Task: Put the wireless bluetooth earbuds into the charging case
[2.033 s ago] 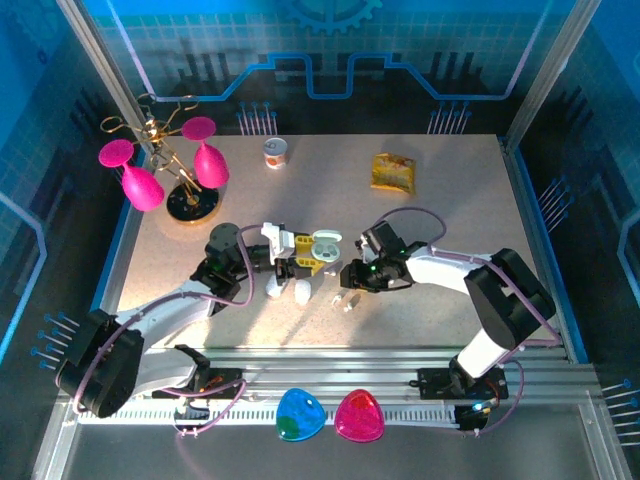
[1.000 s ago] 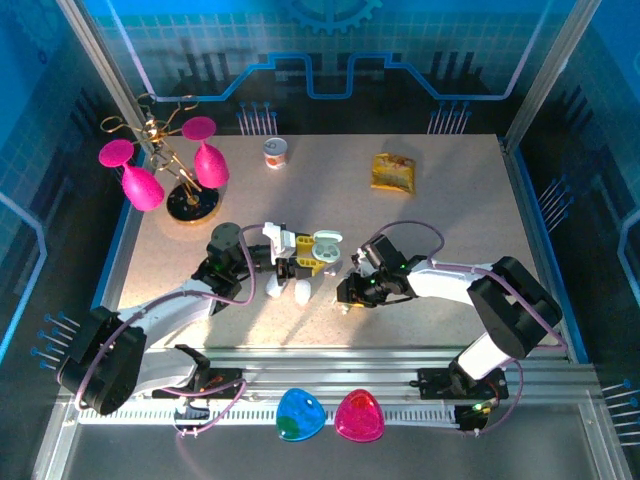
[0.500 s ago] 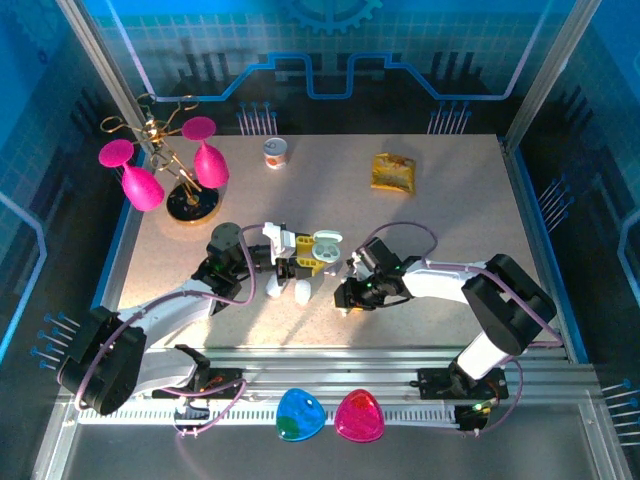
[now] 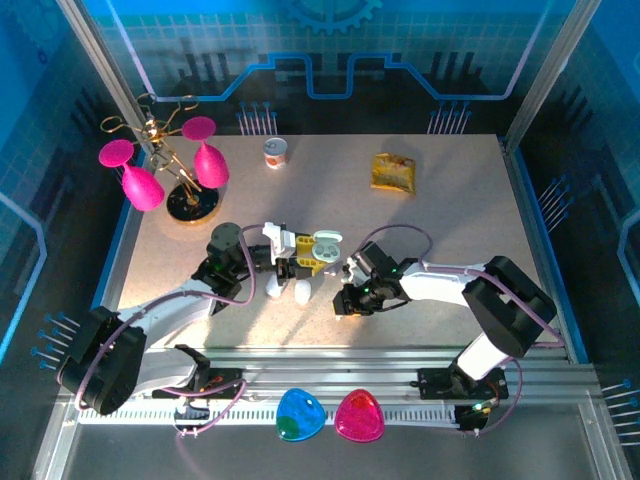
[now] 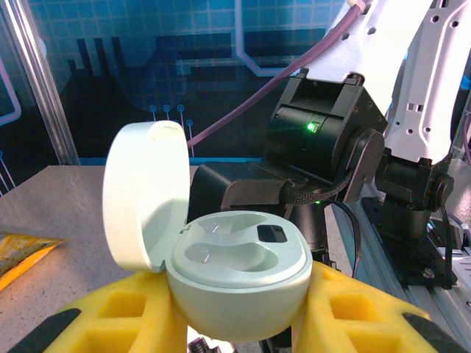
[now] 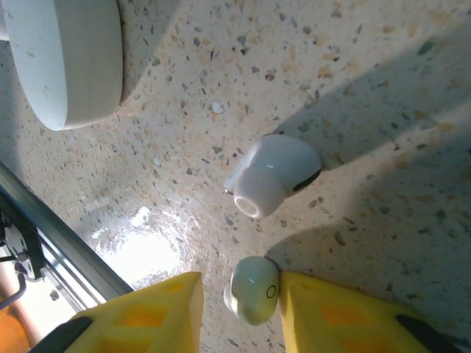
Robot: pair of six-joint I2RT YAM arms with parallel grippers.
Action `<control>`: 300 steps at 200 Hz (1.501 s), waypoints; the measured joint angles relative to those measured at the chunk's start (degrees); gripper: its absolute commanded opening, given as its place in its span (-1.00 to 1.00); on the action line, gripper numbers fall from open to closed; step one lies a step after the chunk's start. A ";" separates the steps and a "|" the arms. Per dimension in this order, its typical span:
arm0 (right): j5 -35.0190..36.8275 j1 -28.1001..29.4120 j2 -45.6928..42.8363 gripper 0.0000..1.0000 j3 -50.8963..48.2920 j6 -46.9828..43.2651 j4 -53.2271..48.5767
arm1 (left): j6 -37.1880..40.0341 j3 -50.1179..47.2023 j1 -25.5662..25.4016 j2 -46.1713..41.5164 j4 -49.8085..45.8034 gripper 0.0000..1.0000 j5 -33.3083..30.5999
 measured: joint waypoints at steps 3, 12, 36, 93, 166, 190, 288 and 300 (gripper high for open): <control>-0.02 0.00 0.00 -0.45 0.00 -0.02 0.00 | 0.00 0.00 0.00 0.00 0.00 -0.62 0.00; -0.11 0.00 0.00 -0.46 0.00 0.00 0.02 | 0.00 0.00 0.00 0.00 0.00 -0.62 0.00; -0.46 0.02 0.02 -0.50 -0.02 0.02 0.52 | 0.00 0.00 0.00 0.00 0.00 -0.62 0.00; -0.92 0.02 1.40 -0.55 -0.02 0.09 1.38 | 0.02 0.00 0.00 0.00 0.04 -0.62 0.00; -1.09 0.02 1.66 -0.70 0.00 0.26 1.49 | 0.02 0.00 0.00 0.00 0.20 -0.62 0.00; -0.98 0.02 1.53 -0.74 0.00 0.24 1.42 | 0.02 0.00 0.00 0.00 0.20 -0.61 0.00; 24.46 -0.31 -9.29 -0.76 5.68 -1.97 -17.38 | 0.15 -0.76 0.00 0.00 0.63 -0.61 -0.24; 29.24 -0.33 -9.90 -0.76 7.52 -1.95 -20.46 | 0.13 -0.76 0.00 0.02 0.72 -0.61 -0.24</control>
